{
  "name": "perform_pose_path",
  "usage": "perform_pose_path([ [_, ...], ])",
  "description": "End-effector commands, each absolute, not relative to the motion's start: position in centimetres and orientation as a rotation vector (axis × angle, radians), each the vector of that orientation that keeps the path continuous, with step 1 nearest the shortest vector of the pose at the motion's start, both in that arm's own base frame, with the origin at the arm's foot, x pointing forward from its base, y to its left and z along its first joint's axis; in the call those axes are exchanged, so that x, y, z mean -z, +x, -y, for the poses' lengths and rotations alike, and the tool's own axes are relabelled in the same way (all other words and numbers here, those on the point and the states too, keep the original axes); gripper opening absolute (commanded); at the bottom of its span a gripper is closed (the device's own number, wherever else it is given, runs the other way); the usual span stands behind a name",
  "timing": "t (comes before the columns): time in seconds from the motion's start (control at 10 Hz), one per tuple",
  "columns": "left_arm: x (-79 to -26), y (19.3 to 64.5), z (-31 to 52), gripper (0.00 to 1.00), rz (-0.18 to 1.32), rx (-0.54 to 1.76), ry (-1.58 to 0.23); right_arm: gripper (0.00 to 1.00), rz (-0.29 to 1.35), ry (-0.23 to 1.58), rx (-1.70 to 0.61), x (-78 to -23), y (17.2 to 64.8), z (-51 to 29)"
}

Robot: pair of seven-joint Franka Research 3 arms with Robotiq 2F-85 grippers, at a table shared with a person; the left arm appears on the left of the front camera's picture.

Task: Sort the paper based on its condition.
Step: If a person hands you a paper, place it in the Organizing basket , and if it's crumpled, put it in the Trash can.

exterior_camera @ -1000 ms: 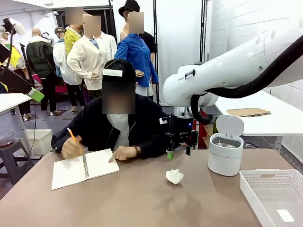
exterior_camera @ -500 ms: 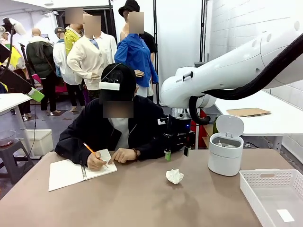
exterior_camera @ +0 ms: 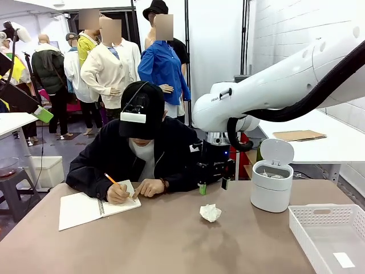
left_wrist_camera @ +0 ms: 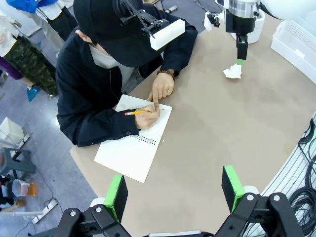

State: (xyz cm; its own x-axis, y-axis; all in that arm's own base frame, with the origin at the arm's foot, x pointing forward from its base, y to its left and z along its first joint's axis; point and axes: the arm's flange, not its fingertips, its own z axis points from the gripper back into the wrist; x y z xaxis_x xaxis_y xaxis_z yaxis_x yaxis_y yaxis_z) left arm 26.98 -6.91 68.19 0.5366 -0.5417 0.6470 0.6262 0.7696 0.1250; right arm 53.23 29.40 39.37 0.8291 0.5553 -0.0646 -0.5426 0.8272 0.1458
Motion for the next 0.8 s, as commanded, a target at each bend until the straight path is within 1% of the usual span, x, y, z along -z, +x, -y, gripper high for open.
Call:
perform_pose_path([
  [0.0, -68.2, 27.0, 6.9, 1.00, 0.722, 0.696, -0.123, 1.00, -0.074, 0.054, -0.627, -37.3, 53.8, -30.6],
  [0.3, -68.2, 27.0, 6.9, 1.00, 0.722, 0.696, -0.123, 1.00, -0.090, -0.012, -0.664, -35.0, 54.6, -31.9],
  [0.7, -68.2, 27.0, 6.9, 1.00, 0.722, 0.696, -0.123, 1.00, -0.087, 0.054, -0.696, -32.5, 55.2, -32.1],
])
